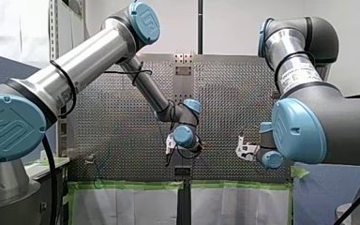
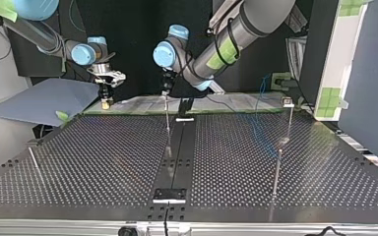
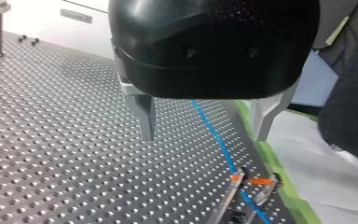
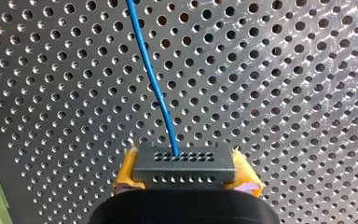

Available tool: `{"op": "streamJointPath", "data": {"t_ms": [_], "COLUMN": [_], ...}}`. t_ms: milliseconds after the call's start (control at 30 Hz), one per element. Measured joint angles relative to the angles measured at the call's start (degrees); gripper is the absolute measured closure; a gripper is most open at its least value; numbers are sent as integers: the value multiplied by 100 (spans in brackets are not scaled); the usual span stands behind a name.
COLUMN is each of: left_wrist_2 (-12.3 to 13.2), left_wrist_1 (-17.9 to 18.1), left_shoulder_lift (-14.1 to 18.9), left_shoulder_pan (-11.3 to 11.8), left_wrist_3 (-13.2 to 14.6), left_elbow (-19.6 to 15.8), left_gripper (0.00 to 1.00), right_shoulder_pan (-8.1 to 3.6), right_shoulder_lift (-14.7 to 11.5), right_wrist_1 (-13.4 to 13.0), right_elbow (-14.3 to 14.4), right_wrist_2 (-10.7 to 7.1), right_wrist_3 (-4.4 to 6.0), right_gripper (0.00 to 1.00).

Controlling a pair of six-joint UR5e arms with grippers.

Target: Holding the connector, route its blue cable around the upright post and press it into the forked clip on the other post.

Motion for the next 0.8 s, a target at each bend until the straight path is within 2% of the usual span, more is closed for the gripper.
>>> {"op": "streamJointPath", "data": {"t_ms": [167,433,800], "left_wrist_2": [-8,41,492], "left_wrist_1": [82,14,-61], "left_shoulder_lift": [-1,0,1], "left_shoulder_pan": [-7,-17,-34], "left_wrist_3": [-24,-251,-510], "left_elbow": [0,0,0], "left_gripper": [0,0,0], "right_shoulder_pan": [1,1,1], "right_shoulder_lift": [2,2,5], "right_wrist_1": [6,18,33], "right_elbow": [0,-1,0], "right_wrist_2": [-1,-1,-1], "right_wrist_3": [0,0,-8], "right_gripper": [100,100,100]}}
